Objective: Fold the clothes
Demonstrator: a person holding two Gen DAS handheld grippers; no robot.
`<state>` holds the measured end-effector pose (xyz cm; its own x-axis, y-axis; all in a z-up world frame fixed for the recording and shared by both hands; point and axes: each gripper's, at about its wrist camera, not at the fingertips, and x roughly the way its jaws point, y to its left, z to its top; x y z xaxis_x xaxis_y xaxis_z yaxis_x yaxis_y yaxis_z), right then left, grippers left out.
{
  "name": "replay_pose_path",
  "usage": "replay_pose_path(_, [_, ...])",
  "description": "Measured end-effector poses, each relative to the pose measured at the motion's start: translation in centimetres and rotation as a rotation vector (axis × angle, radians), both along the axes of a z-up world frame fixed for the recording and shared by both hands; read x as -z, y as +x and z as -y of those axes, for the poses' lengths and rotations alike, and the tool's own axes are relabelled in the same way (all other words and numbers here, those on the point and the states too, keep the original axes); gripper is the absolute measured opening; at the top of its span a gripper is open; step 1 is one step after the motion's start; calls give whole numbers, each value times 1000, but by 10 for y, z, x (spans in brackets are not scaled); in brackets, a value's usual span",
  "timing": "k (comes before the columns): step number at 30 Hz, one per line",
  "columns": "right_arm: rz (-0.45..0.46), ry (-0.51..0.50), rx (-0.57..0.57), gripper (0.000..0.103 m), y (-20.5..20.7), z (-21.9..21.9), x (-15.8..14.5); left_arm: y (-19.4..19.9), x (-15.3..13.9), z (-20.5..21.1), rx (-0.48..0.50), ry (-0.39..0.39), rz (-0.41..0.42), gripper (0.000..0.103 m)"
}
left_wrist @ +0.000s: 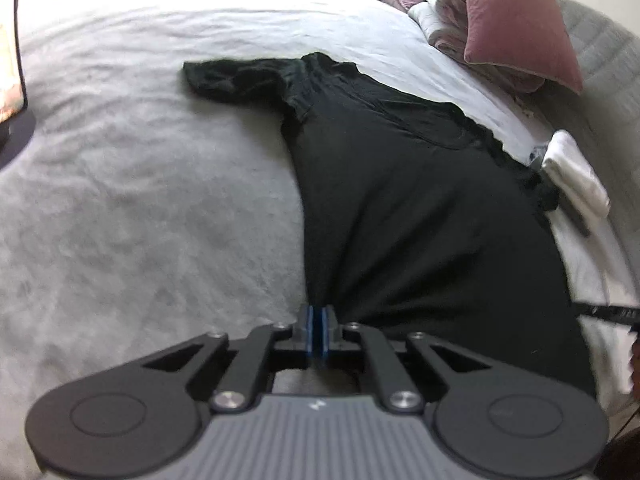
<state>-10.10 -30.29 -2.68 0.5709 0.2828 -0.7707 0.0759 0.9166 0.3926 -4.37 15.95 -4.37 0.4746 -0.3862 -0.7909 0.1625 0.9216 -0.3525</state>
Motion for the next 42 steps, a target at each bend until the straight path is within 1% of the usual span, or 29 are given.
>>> replay_pose_path(1, [-9,26,12,17,-1,1,-1,0,0,-1,1,-27,-25,11])
replay_pose_path(2, [-16,51,14,25,-8,2,-1,-3,0,-4,0,-59,-50,15])
replay_pose_path(4, [-28,100,16,37,-21,4,-1,-10,3,-8,0,-115,-87,19])
replay_pose_path(5, [-34,125,17,38,-28,5,0,-16,6,-10,-1,-143,-96,23])
replay_pose_path(8, [-52,199,21,38,-49,8,0,-33,13,-18,-16,-232,-133,25])
replay_pose_path(10, [-63,250,28,38,-64,10,2,-45,19,-27,-42,-310,-157,25])
replay_pose_path(13, [-59,335,54,38,-90,15,7,-64,29,-37,-75,-410,-172,25])
replay_pose_path(14, [-58,364,63,38,-99,16,9,-71,32,-39,-85,-438,-173,25])
replay_pose_path(16, [-48,404,69,38,-116,17,12,-84,36,-39,-101,-467,-157,22])
replay_pose_path(17, [-44,423,72,38,-124,17,13,-90,36,-37,-113,-466,-143,21])
replay_pose_path(18, [-37,433,72,38,-131,15,14,-95,36,-35,-124,-465,-130,17])
replay_pose_path(19, [-31,440,71,38,-137,13,15,-99,37,-33,-134,-468,-126,15])
replay_pose_path(22, [-22,478,78,38,-150,7,19,-110,40,-25,-151,-493,-120,14])
replay_pose_path(23, [-24,491,78,38,-153,4,20,-114,41,-24,-154,-490,-114,12])
replay_pose_path(24, [-28,495,73,38,-155,1,22,-117,41,-22,-156,-486,-109,9])
replay_pose_path(26, [-41,484,51,37,-158,-7,24,-123,42,-21,-167,-473,-93,6])
replay_pose_path(27, [-56,462,36,34,-160,-13,27,-124,42,-21,-173,-471,-88,5])
replay_pose_path(28, [-75,436,23,25,-161,-19,30,-126,42,-22,-180,-469,-83,4])
replay_pose_path(29, [-93,392,17,8,-161,-27,31,-127,41,-23,-193,-471,-84,3])
replay_pose_path(30, [-111,346,11,9,-161,-34,31,-129,38,-25,-207,-471,-79,3])
replay_pose_path(32, [-82,314,7,8,-165,-40,24,-134,28,-28,-217,-469,-53,3])
replay_pose_path(35, [-14,328,16,8,-174,-36,2,-141,5,-32,-218,-450,-5,2])
replay_pose_path(38, [46,306,38,8,-184,-23,-25,-147,-18,-34,-204,-404,53,2])
replay_pose_path(40, [70,288,65,7,-187,-12,-37,-147,-24,-36,-192,-396,74,3])
replay_pose_path(42, [82,260,98,7,-189,0,-42,-143,-20,-33,-196,-374,71,4])
